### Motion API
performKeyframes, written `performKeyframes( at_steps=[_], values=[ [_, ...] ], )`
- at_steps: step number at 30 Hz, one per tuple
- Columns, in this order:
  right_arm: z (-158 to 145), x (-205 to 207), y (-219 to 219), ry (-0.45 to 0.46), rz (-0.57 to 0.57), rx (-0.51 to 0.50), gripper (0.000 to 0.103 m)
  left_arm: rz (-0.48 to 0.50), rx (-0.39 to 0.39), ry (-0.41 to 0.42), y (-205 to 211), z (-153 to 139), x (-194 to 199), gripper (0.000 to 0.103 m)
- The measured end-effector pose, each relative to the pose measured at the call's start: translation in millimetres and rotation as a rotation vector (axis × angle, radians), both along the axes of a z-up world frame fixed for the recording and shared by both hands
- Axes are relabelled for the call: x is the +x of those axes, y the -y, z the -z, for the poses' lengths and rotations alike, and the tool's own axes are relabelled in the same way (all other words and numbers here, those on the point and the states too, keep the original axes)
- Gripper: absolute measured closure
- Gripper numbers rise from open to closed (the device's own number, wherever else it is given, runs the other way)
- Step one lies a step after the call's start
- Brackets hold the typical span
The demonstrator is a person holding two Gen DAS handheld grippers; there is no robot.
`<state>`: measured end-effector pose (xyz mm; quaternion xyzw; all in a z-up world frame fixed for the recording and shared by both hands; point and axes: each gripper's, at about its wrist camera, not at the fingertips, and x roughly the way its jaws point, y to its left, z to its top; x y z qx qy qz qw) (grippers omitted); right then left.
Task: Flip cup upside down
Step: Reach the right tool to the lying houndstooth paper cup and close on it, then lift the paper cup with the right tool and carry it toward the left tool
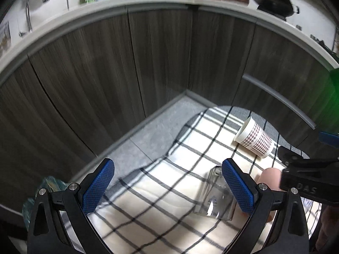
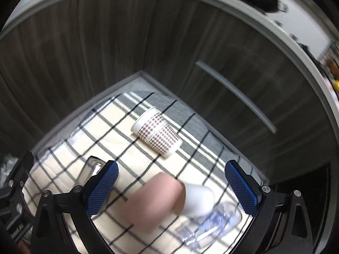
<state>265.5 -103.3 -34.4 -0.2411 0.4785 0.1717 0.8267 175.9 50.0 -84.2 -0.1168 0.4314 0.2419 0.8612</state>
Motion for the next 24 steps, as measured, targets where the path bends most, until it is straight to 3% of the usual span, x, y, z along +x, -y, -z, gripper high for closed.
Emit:
performKeyframes(
  at_steps=[5,13,20,24],
  values=[
    [30.9,32.4,-14.6,-0.072,-0.065,-0.065,0.006,0.019,-0.067,-0.061,3.3,23.2,22.1,0.000],
    [77.4,68.7,-36.2,-0.180,-0.145,-0.157,0.015,0.016,-0.088,-0.118,9.4,42.2,43.4,0.000],
    [108.3,79.9,-58.8,-0.204,-0.218,-0.250,0.019,0.010,-0.112,-0.135,6.9,51.1,55.6,0.000],
    [118.8,86.2,-67.1,-0.200,-0.234,-0.273,0.027,0.004,-0.119,-0.136,3.9,53.6,60.1,0.000]
  ],
)
